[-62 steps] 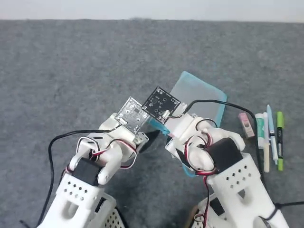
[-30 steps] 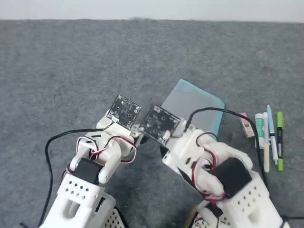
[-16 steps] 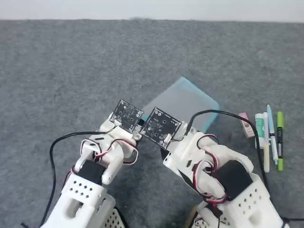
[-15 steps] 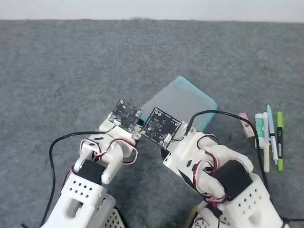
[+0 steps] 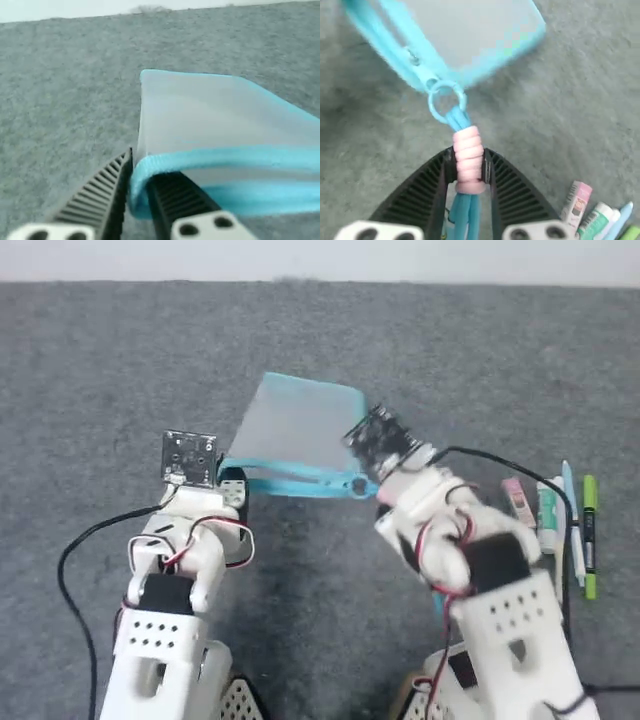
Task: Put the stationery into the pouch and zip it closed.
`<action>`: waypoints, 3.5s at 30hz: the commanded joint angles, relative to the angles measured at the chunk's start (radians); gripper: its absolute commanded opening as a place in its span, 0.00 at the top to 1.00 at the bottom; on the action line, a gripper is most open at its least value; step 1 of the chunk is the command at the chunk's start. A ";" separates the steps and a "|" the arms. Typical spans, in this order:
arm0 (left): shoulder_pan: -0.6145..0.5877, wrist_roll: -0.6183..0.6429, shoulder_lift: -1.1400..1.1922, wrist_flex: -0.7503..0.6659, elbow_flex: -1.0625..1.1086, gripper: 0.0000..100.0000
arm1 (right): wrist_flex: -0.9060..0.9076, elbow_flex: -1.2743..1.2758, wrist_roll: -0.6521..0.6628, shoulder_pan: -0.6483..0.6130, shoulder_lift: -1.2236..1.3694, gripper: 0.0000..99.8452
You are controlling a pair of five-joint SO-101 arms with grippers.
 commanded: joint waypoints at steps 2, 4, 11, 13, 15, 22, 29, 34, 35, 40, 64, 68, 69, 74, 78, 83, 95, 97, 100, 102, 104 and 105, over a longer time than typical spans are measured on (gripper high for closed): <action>-0.037 0.032 -0.026 -0.006 -0.010 0.99 | -0.077 -0.012 0.020 0.122 0.064 0.99; -0.037 0.032 -0.026 -0.006 -0.010 0.99 | -0.099 -0.011 0.038 0.154 0.085 0.99; 0.002 0.028 -0.026 0.000 -0.008 0.99 | -0.120 -0.009 0.043 0.165 0.130 0.99; 0.005 0.028 -0.026 0.009 -0.008 0.99 | -0.105 -0.008 0.041 0.166 0.131 0.99; 0.005 0.028 -0.026 0.011 -0.008 0.99 | -0.062 -0.012 0.044 0.173 0.127 0.96; 0.003 0.029 -0.026 0.011 -0.007 0.99 | 0.203 -0.092 0.084 0.275 0.021 0.67; 0.005 0.029 -0.026 0.006 0.004 0.99 | 0.317 -0.210 0.376 0.730 -0.012 0.69; 0.006 0.029 -0.026 0.006 0.004 0.99 | 0.177 -0.222 0.542 0.958 0.274 0.69; 0.006 0.031 -0.026 0.006 0.005 0.99 | 0.157 -0.236 0.552 0.978 0.337 0.69; 0.006 0.031 -0.026 0.006 0.007 0.99 | 0.087 -0.377 0.559 1.072 0.630 0.69; 0.083 0.025 -0.028 0.005 0.028 0.99 | -0.053 -0.580 0.486 1.095 1.175 0.82; 0.083 0.025 -0.028 0.005 0.028 0.99 | -0.054 -0.566 0.486 1.095 1.182 0.82; 0.083 0.025 -0.028 0.005 0.028 0.99 | -0.054 -0.566 0.486 1.095 1.191 0.82; 0.083 0.025 -0.028 0.005 0.028 0.99 | -0.105 -0.566 0.486 1.125 1.257 0.82; 0.083 0.025 -0.028 0.005 0.028 0.99 | -0.130 -0.569 0.491 1.150 1.299 0.82; 0.083 0.025 -0.028 0.005 0.028 0.99 | -0.137 -0.569 0.489 1.156 1.303 0.82; 0.083 0.025 -0.028 0.005 0.028 0.99 | 0.018 -0.634 0.465 1.110 1.029 0.82; 0.083 0.025 -0.028 0.005 0.028 0.99 | 0.038 -0.632 0.465 1.102 0.986 0.81; 0.083 0.025 -0.028 0.005 0.028 0.99 | 0.035 -0.634 0.465 1.106 0.981 0.76; 0.083 0.025 -0.028 0.005 0.028 0.99 | 0.019 -0.629 0.465 1.115 0.998 0.74; 0.083 0.025 -0.028 0.005 0.028 0.99 | -0.013 -0.626 0.465 1.130 1.035 0.74; 0.083 0.025 -0.028 0.005 0.028 0.99 | -0.031 -0.623 0.468 1.135 1.056 0.74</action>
